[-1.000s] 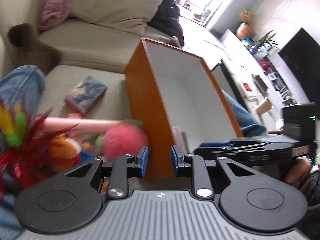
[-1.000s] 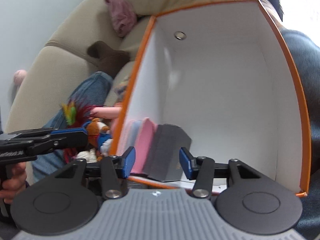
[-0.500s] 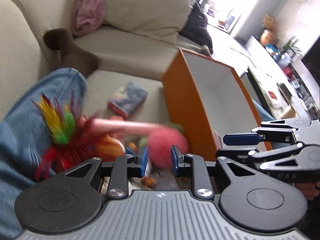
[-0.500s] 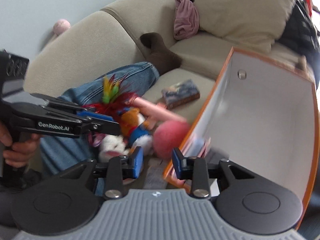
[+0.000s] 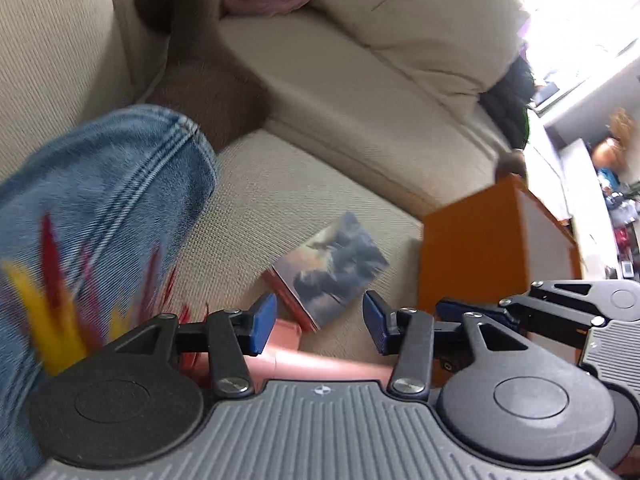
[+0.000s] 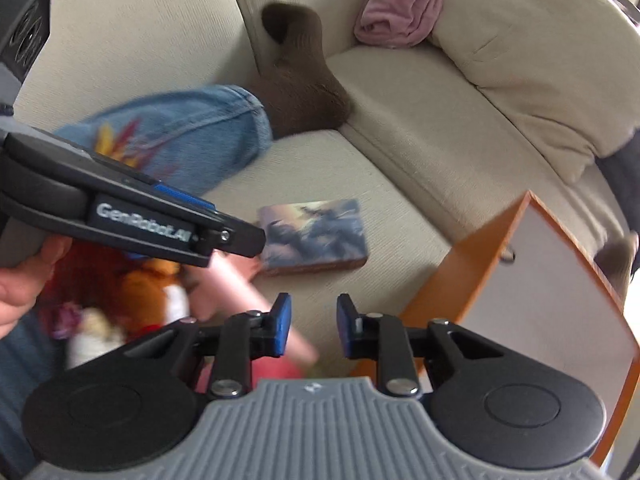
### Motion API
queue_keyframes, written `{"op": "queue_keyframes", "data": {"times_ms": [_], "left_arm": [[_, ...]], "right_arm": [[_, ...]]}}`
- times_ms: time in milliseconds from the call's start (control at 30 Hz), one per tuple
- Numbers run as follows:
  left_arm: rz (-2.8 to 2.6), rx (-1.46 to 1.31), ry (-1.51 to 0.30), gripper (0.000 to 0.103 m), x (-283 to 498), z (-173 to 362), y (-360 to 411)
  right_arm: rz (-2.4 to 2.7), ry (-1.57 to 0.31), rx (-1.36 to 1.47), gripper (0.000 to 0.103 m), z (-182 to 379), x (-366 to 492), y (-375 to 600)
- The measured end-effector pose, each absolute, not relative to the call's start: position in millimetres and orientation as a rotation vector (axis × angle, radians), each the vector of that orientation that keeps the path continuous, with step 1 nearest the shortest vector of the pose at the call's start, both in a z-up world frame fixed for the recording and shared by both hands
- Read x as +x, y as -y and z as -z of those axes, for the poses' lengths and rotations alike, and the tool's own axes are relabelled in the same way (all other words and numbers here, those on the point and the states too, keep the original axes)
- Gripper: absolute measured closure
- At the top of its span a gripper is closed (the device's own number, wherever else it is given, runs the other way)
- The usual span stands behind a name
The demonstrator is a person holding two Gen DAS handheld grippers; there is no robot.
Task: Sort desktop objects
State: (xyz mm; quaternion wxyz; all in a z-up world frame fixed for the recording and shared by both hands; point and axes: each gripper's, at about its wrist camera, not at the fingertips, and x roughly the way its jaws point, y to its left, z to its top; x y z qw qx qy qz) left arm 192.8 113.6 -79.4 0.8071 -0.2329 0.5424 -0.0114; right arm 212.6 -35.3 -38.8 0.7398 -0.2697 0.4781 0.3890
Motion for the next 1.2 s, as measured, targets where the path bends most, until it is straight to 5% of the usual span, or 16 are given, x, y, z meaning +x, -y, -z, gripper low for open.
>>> {"op": "queue_keyframes", "data": {"times_ms": [533, 867, 1200], "left_arm": [[0.012, -0.592, -1.241, 0.032, 220, 130, -123], [0.046, -0.643, -1.092, 0.07, 199, 104, -131], [0.065, -0.41, -1.05, 0.077, 172, 32, -116]], "right_arm": [[-0.802, -1.109, -0.731, 0.084, 83, 256, -2], [-0.802, -1.102, -0.672, 0.087, 75, 252, 2], [-0.836, -1.067, -0.556, 0.087, 50, 231, 22]]}}
